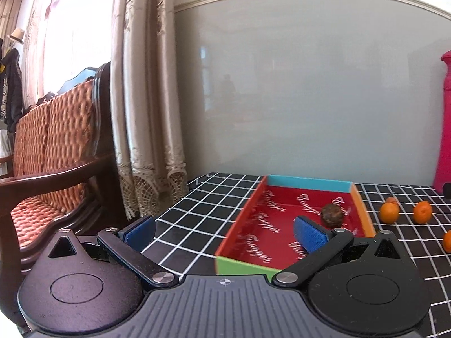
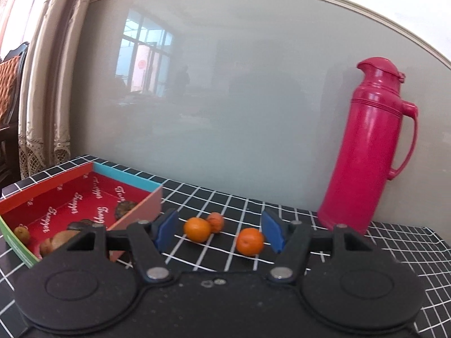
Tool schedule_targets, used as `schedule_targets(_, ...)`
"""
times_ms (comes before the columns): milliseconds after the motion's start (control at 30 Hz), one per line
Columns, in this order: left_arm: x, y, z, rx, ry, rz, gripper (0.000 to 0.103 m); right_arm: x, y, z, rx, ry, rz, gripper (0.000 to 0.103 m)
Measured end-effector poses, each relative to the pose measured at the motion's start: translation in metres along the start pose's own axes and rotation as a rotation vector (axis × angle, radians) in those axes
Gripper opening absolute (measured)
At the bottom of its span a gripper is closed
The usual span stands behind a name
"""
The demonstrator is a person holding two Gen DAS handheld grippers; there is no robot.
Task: Organize fruits
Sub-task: 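Withdraw the right gripper while the left gripper moves toward the tangerines, then lower the left gripper onto a tangerine and close it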
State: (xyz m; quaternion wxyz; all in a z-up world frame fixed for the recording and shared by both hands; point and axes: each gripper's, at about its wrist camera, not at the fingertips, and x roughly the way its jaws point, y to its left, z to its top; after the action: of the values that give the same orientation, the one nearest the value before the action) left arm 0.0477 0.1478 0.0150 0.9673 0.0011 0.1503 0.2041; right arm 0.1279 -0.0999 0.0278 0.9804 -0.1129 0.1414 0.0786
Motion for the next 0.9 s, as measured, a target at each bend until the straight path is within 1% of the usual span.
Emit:
schedule_targets(167, -0.002, -0.017, 0.001, 0.013, -0.001, -0.027, 0.103, -0.005, -0.018, -0.003, 0.009, -0.001, -0.026, 0.064)
schedule_targets(400, -0.006, -0.045, 0.003, 0.029, -0.010, -0.069, 0.103, -0.011, -0.054, -0.012, 0.039, 0.011, -0.088, 0.065)
schedule_targets(667, -0.013, -0.090, 0.002, 0.066, -0.013, -0.146, 0.103, -0.015, -0.101, -0.030, 0.106, 0.051, -0.159, 0.065)
schedule_targets(900, -0.018, -0.129, -0.001, 0.102, -0.009, -0.208, 0.103, -0.022, -0.132, -0.041, 0.140, 0.066, -0.193, 0.065)
